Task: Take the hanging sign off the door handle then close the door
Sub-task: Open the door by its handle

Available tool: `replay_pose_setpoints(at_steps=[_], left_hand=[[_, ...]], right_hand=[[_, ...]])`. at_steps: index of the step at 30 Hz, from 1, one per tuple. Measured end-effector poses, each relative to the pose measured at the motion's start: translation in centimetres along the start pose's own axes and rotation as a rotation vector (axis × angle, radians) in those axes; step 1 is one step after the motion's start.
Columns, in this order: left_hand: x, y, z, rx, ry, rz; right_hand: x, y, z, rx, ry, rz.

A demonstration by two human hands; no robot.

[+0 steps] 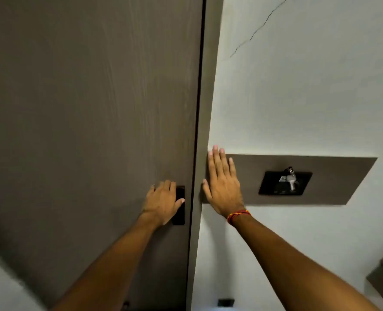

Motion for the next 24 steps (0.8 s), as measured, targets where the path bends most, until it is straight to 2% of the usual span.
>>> replay_pose_setpoints(at_steps=[2, 4, 7, 10, 16, 19, 24], left_hand=[[-0.6, -3.2, -0.8, -0.058, 0.064, -0.126], [-1.3, -6.4, -1.4, -0.107, 0.098, -0.164], [-1.6, -9.5, -1.3, -0.044, 0.087, -0.068], [-1.3, -10.7, -1.1, -0.104, 0.166, 0.008], [-1.6, -13.6, -0.8, -0.344, 0.259, 0.086], [-2.0, -14.3, -0.4, -0.521, 0.348, 0.110], [-2.6, -14.6, 0.0, -0.763, 0.419, 0.045]], right_hand=[[-0.2, -1.3, -0.1, -0.005, -0.048, 0.010], [-0.4, -2.7, 0.1, -0.046, -0.069, 0.027], [-0.8, -5.1, -0.7, -0.063, -0.112, 0.062], [-0.8, -7.0, -1.1, -0.099, -0.159, 0.144], [-0.5, -9.6, -1.1, -0.114, -0.164, 0.291], [-0.5, -9.8, -1.0, -0.098, -0.191, 0.307], [-0.4, -9.8, -1.2, -0.078, -0.182, 0.308]])
Point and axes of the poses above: each hand's wrist, its own x-axis towards the middle knuckle, its own y-axis out of the back of the hand, z = x × y, the point moved 3 cm from there along x, towards the middle knuckle
